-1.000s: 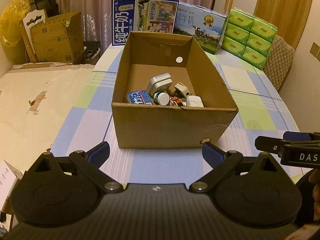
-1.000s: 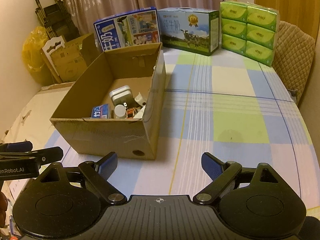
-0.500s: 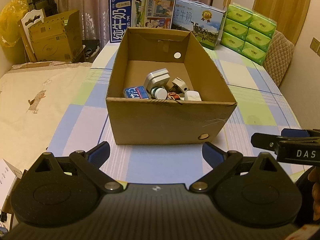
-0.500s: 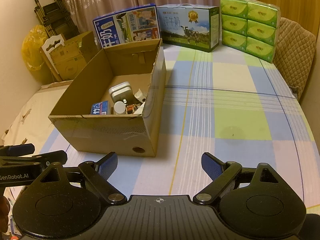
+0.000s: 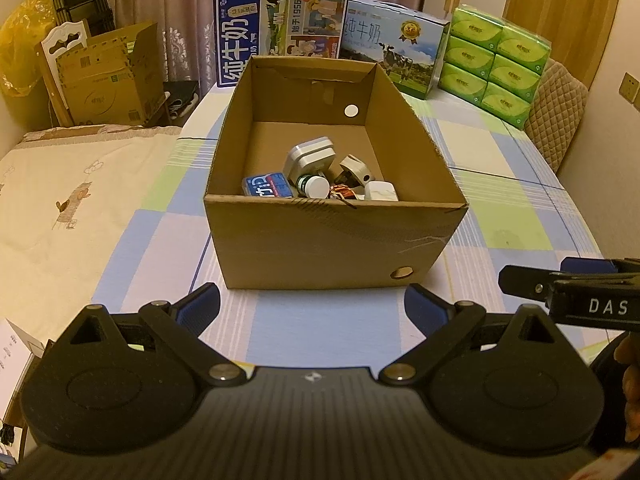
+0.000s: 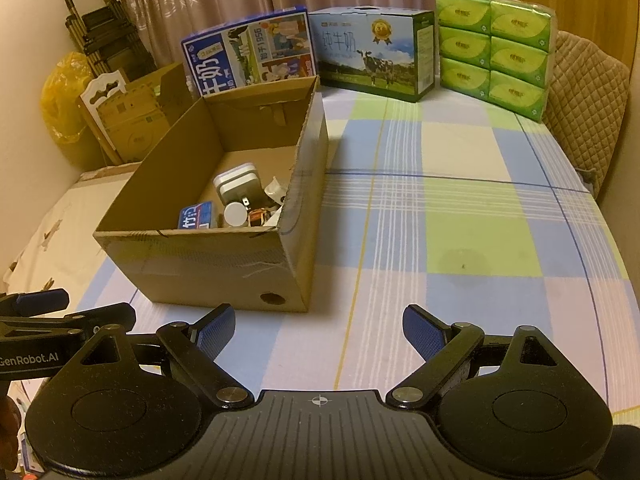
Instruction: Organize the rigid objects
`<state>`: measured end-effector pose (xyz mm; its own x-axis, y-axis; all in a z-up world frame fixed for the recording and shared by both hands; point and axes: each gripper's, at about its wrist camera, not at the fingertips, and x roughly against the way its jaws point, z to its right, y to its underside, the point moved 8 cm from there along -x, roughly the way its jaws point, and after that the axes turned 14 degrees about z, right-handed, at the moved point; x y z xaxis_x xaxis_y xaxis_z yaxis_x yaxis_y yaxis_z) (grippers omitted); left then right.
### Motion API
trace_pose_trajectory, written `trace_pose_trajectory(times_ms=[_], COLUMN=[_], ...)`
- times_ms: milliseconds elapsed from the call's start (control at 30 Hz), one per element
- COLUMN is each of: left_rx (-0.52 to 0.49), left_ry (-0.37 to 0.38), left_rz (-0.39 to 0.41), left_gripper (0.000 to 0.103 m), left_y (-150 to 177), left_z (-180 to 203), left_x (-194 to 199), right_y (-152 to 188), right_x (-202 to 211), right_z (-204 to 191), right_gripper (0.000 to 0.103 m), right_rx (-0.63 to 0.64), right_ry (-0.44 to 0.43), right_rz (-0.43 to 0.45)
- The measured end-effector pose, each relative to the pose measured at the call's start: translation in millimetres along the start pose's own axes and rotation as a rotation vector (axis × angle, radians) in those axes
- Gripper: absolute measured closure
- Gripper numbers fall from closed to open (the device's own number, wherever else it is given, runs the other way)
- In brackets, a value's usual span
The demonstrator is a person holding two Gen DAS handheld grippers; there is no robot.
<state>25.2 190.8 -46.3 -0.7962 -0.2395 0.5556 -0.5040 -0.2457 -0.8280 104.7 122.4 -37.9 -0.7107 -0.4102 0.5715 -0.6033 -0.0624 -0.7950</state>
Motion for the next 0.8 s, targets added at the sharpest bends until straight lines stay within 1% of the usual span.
trace_pose_trajectory(times_ms=[800], left_rx=[-0.004], left_ry=[0.002], left_rz=[0.002], left_gripper=[0.006], left_y=[-0.2], left_z=[2.9], left_x=[0.6], right_y=[1.1], right_x=[0.7], right_z=[1.8], right_gripper=[0.015], right_rx=[-0.002], right_ry=[0.001], right_rz=[-0.005])
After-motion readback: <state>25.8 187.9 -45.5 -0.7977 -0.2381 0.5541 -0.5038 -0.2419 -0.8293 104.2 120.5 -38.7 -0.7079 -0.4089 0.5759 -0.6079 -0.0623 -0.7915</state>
